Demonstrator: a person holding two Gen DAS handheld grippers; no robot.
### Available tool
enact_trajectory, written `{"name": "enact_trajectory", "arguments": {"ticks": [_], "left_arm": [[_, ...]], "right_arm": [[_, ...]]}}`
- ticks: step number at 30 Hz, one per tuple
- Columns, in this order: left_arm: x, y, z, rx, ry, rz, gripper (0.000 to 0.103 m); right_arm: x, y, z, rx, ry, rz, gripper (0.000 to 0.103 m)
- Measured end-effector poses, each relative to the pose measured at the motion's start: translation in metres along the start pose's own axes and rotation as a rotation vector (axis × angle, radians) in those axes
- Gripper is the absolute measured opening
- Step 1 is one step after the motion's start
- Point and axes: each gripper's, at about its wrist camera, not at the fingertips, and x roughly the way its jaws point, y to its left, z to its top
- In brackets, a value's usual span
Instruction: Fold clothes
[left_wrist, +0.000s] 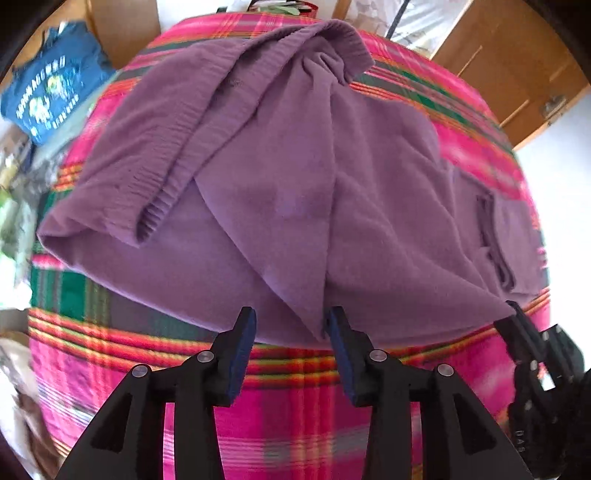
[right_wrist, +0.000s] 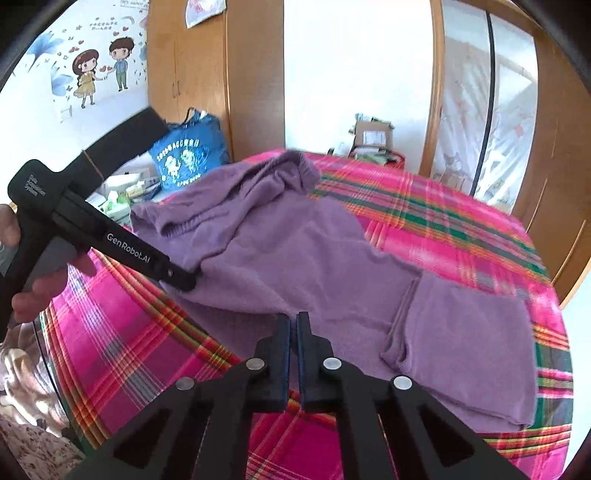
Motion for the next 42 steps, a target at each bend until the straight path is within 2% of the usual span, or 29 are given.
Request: {"name": "enact_trajectory", "arguments": {"ticks": [3,8,13,22,24,28,29,30,32,36,40,42], "left_arm": [[0.005,0.011,0.007,-0.071,0.01,-0.023,0.042],[0.012,0.026,0.015,-0.182,0.037,-0.184,0.042],[0.017,0.036,0.029,-0.295,0.049,-0.299,0.042],[0.023,0.038,0.055,-0.396,0.064,-0.459,0.042],[0.022,0.037,0.067,-0.406,0.049,-0.469,0.042],[0.023,0.033,0.07,-0.419,0.027,-0.474,0.041],[0.023,0.032,0.071,-0.423,0.022,-0.475,0.038],[0.024,0.031,0.071,-0.427,0.017,-0.476,0.029],[0.024,0.03,0.073,-0.431,0.006,-0.474,0.021],[0.023,0.032,0.079,-0.431,-0.015,-0.462,0.013],[0.017,0.034,0.092,-0.418,-0.05,-0.455,0.011],[0.016,0.03,0.098,-0.415,-0.068,-0.452,0.011]], "right_arm": [[-0.007,0.0,0.004,-0.006,-0.022,0.001,0.003],[-0.012,0.0,0.007,-0.007,-0.045,-0.008,0.003],[-0.019,-0.003,0.015,-0.005,-0.092,-0.022,0.003],[-0.03,-0.018,0.043,-0.024,-0.192,-0.068,0.003],[-0.032,-0.023,0.049,-0.022,-0.209,-0.069,0.003],[-0.029,-0.034,0.06,-0.004,-0.227,-0.076,0.003],[-0.028,-0.037,0.062,0.002,-0.229,-0.078,0.003],[-0.027,-0.039,0.063,0.006,-0.233,-0.08,0.003],[-0.025,-0.045,0.066,0.016,-0.243,-0.096,0.0],[-0.016,-0.057,0.07,0.032,-0.224,-0.114,0.0],[-0.008,-0.068,0.063,0.079,-0.174,-0.052,0.002],[-0.004,-0.067,0.053,0.069,-0.135,0.019,0.003]]}}
